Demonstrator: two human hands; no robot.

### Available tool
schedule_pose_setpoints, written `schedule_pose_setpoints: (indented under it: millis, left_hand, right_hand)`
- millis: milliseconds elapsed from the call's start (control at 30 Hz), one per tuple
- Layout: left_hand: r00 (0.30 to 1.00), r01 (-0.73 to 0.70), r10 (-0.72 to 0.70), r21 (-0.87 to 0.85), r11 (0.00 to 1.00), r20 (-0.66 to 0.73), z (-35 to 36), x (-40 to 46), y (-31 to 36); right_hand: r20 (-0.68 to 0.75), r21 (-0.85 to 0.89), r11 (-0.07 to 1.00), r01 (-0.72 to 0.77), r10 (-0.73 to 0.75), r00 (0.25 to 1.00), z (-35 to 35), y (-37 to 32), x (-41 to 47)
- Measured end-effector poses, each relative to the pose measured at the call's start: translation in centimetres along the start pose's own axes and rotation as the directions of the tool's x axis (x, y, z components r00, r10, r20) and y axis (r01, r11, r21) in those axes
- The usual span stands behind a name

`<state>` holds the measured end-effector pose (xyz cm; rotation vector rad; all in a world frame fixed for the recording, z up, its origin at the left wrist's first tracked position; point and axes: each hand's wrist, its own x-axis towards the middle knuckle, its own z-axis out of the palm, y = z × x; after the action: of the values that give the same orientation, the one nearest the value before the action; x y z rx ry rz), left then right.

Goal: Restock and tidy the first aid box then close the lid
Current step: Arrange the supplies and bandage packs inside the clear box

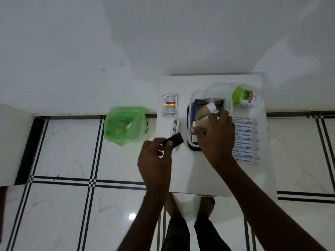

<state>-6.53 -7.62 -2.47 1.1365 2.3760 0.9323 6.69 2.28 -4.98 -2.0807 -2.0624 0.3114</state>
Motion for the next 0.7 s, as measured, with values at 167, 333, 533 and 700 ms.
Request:
schedule_pose_setpoints:
  millis: [167, 333, 533, 700]
  left_hand:
    - [0.981, -0.185, 0.189, -0.082, 0.979, 0.051, -0.3, 5.1, 4.7]
    - [0.886, -0.418, 0.378, 0.111, 0.902, 0.268, 4.5, 9.1, 9.0]
    - [0.757, -0.654, 0.542, 0.429, 0.623, 0.366, 8.6, 11.0, 9.9]
    - [0.702, -0.705, 0.585, 0.517, 0.486, 0.407, 9.7, 11.6, 10.2]
  right_hand:
    - [0.098, -0.046, 0.994, 0.1, -0.095, 0.991, -0.3, 1.1, 0.2]
    - [0.125, 0.019, 0.985, 0.17, -0.171, 0.977, 0.1, 2.0, -0.3]
    - [0.222, 0.082, 0.994, 0.07, -0.086, 0.971, -1.0, 1.8, 0.5]
    - [0.231, 0.058, 0.994, 0.09, -0.101, 0.968, -1.4, 1.7, 0.7]
